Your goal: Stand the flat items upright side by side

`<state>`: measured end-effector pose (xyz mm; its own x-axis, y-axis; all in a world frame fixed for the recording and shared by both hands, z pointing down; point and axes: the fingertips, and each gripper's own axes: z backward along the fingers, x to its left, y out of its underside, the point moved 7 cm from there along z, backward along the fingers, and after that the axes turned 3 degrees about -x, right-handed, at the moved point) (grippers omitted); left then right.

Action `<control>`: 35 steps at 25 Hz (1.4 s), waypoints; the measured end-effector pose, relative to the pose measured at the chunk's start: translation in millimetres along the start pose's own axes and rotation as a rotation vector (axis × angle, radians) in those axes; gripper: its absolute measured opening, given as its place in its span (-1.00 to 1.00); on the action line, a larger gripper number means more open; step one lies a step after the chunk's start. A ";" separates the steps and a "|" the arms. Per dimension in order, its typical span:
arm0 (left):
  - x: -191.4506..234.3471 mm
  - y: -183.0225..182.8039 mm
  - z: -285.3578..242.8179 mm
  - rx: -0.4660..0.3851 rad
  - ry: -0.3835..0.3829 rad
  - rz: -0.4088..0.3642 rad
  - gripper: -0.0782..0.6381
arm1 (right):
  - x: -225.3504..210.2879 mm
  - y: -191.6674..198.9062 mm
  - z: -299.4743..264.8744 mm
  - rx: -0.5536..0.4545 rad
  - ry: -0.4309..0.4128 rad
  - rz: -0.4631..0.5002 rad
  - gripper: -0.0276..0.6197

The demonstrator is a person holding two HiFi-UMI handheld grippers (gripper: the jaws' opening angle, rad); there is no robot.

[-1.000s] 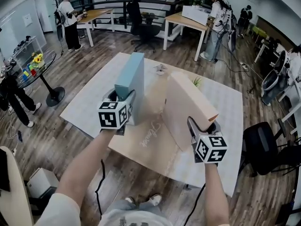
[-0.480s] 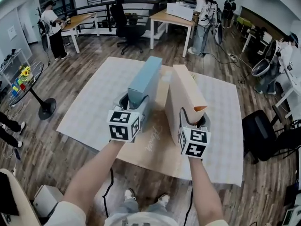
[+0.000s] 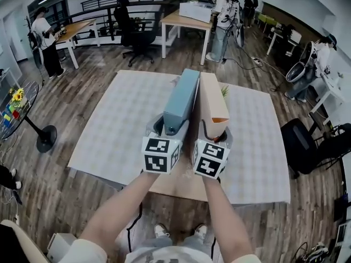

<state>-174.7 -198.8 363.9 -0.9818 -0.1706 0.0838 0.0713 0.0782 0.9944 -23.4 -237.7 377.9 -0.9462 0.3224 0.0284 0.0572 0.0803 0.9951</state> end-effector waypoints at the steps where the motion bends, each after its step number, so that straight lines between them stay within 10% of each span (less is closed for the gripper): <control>1: 0.3 0.1 0.4 0.003 0.008 0.002 0.06 | 4.2 0.1 -1.1 -0.002 0.019 0.008 -0.11; 8: -2.3 -1.2 6.2 -0.001 0.095 0.052 0.10 | 28.2 3.3 -3.6 0.000 0.049 -0.015 0.06; 20: 13.5 2.0 18.4 -0.003 0.260 0.064 0.12 | 33.4 8.7 10.5 0.030 -0.170 -0.065 0.25; 35: 39.1 26.1 31.2 0.078 0.289 -0.033 -0.11 | -6.8 9.9 60.1 0.050 -0.338 0.017 -0.01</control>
<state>-216.7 -172.7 391.2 -0.8918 -0.4459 0.0773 0.0151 0.1415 0.9898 2.7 -182.4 381.9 -0.7863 0.6178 0.0034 0.0954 0.1161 0.9886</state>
